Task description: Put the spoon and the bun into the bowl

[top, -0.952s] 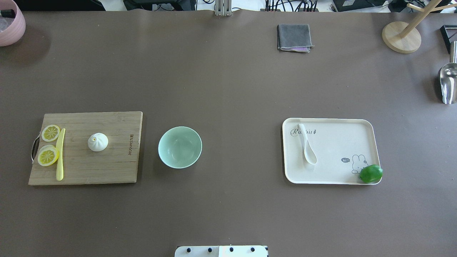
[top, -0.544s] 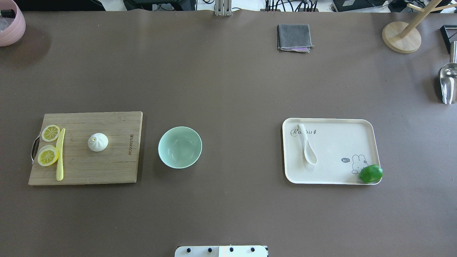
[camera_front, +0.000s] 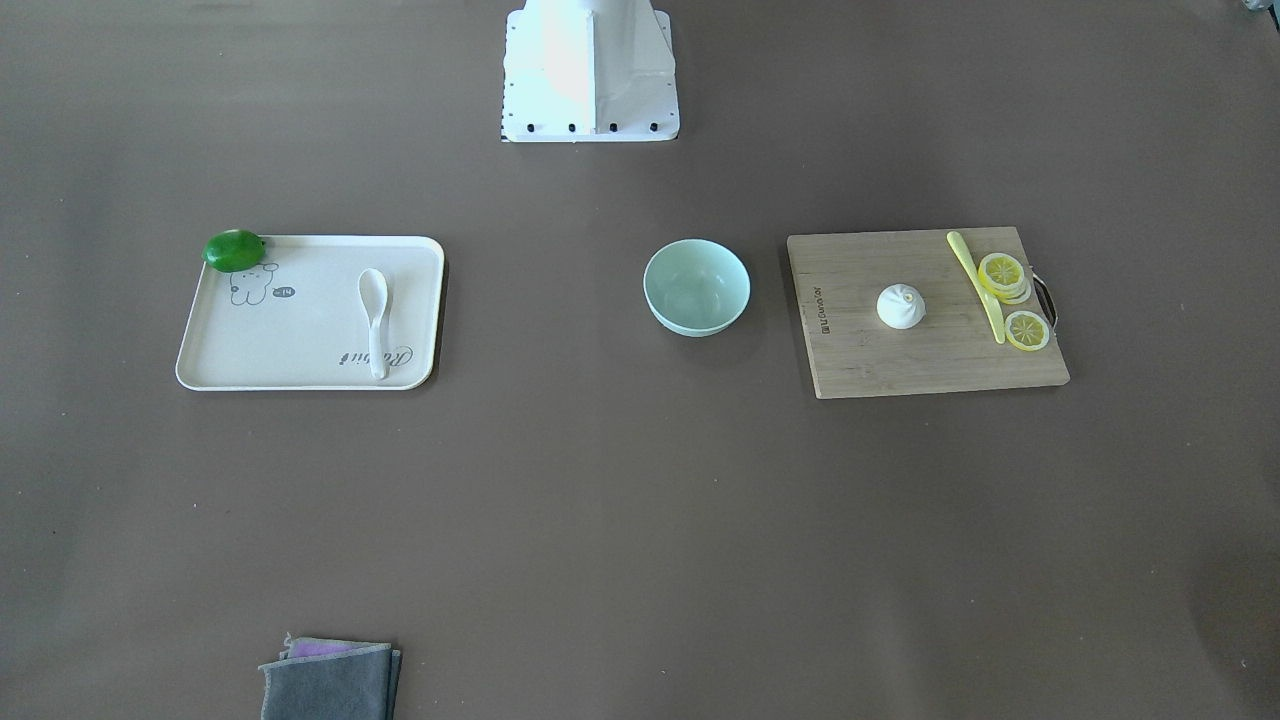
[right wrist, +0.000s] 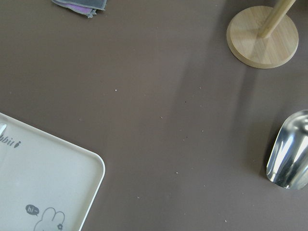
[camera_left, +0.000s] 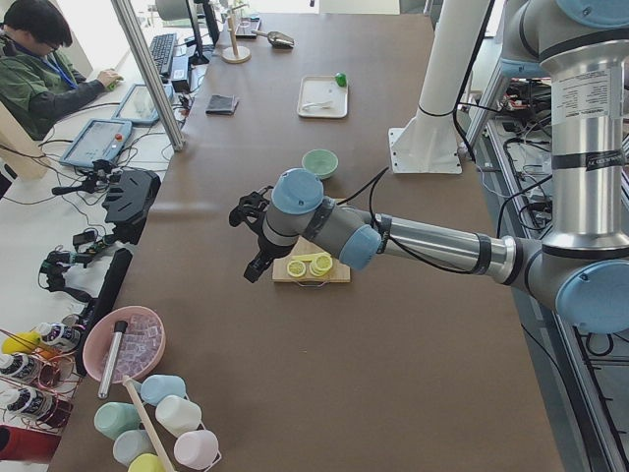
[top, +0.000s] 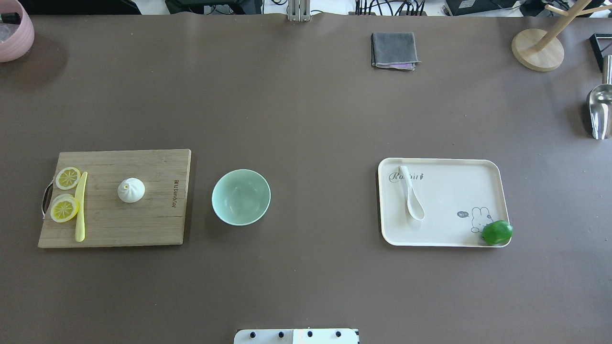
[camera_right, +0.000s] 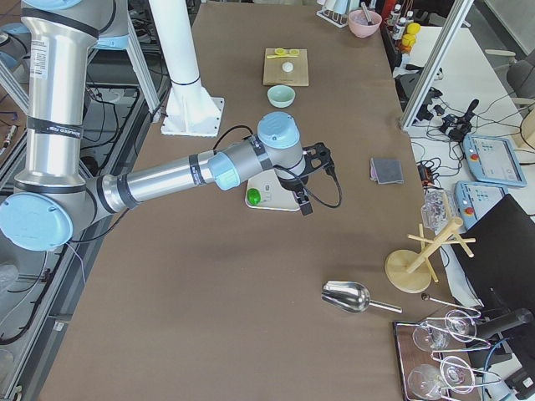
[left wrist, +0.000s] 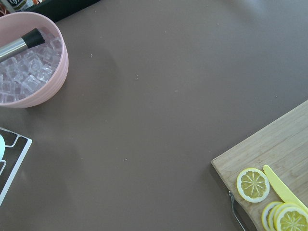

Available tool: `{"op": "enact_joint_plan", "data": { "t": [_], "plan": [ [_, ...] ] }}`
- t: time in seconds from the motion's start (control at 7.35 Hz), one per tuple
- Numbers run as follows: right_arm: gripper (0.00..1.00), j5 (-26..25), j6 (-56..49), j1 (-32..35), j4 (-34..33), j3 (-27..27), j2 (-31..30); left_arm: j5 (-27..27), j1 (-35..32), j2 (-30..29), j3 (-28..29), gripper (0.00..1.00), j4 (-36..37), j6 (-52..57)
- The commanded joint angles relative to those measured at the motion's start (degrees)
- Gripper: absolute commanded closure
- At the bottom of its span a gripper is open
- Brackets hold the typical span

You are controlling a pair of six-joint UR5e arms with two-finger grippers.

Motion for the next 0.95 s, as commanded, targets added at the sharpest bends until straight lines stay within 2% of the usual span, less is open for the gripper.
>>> {"op": "enact_joint_plan", "data": {
  "t": [0.0,0.27,0.82],
  "plan": [
    [0.0,-4.8,16.2,-10.7,0.2,0.2,5.3,0.0,4.7,-0.2,0.9,0.0,-2.8,-3.2],
    [0.0,-16.3,32.1,-25.0,0.4,0.3,10.5,0.0,5.0,-0.2,0.9,0.0,-3.4,-3.7],
    [0.0,-37.0,48.3,-48.3,5.7,-3.4,14.5,0.0,5.0,0.0,1.1,0.0,-3.4,-3.8]
  ]
}}
